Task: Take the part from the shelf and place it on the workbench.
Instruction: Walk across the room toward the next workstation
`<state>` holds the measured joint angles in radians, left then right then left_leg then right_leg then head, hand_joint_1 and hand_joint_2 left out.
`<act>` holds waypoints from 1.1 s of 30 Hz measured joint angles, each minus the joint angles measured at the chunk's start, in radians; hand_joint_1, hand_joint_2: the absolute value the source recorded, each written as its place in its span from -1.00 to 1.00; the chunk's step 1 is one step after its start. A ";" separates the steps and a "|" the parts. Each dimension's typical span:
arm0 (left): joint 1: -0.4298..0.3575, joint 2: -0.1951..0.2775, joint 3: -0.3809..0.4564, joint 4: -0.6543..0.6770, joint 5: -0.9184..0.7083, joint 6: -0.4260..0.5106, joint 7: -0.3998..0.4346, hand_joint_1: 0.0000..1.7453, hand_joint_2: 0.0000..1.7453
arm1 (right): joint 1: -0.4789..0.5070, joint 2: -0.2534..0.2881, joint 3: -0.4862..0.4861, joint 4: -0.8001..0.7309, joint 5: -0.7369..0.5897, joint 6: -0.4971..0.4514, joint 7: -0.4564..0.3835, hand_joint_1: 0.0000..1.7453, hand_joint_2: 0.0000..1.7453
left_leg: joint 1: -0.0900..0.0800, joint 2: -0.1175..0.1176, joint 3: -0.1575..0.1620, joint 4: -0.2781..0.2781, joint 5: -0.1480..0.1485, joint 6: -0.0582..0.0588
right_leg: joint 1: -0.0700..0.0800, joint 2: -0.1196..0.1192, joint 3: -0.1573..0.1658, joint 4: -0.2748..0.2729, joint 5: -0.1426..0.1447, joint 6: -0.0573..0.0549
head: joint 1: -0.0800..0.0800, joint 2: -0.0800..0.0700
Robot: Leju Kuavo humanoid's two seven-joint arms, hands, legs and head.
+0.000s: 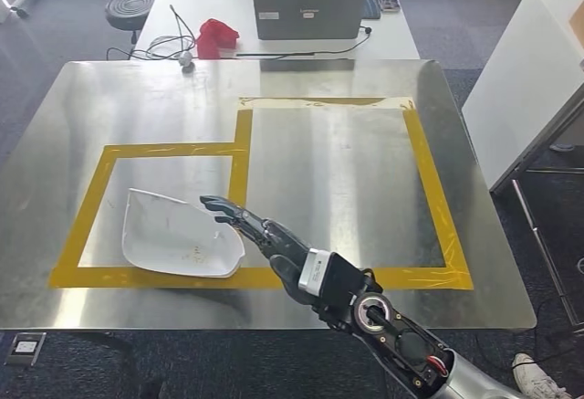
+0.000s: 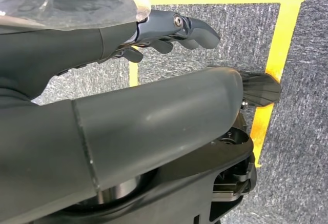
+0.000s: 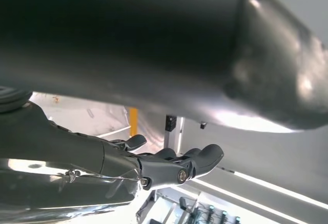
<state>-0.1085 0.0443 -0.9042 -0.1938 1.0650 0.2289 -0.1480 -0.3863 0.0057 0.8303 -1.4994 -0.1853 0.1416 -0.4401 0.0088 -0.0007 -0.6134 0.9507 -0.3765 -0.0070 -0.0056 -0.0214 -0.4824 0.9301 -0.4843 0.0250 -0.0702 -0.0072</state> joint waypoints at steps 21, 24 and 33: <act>-0.010 -0.008 0.000 0.000 0.004 0.001 0.019 -1.00 -1.00 | -0.010 0.005 0.021 0.017 -0.004 0.032 -0.023 -1.00 -1.00 | 0.018 -0.012 0.008 -0.025 0.022 0.015 | -0.027 0.021 -0.036 0.128 -0.058 0.049 | 0.002 0.000; -0.010 -0.008 0.000 0.000 0.005 0.003 0.019 -1.00 -1.00 | -0.011 0.005 0.023 0.019 -0.010 0.036 -0.024 -1.00 -1.00 | 0.017 -0.022 -0.004 -0.010 0.029 -0.010 | -0.028 0.039 0.014 0.020 -0.010 0.040 | 0.003 0.000; -0.007 -0.010 0.000 0.000 0.003 0.010 0.019 -1.00 -1.00 | -0.011 0.006 0.023 0.028 -0.017 0.039 -0.027 -1.00 -1.00 | 0.023 -0.010 -0.119 0.313 -0.171 -0.039 | -0.014 0.019 -0.063 0.022 0.048 -0.025 | -0.007 0.000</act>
<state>-0.1152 0.0347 -0.9045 -0.1938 1.0684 0.2392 -0.1286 -0.3976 0.0114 0.8536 -1.4711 -0.2019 0.1807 -0.4669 0.0321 -0.0105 -0.7324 1.2633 -0.5477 -0.0461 -0.0197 -0.0024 -0.5456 0.9516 -0.4366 -0.0003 -0.0769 -0.0072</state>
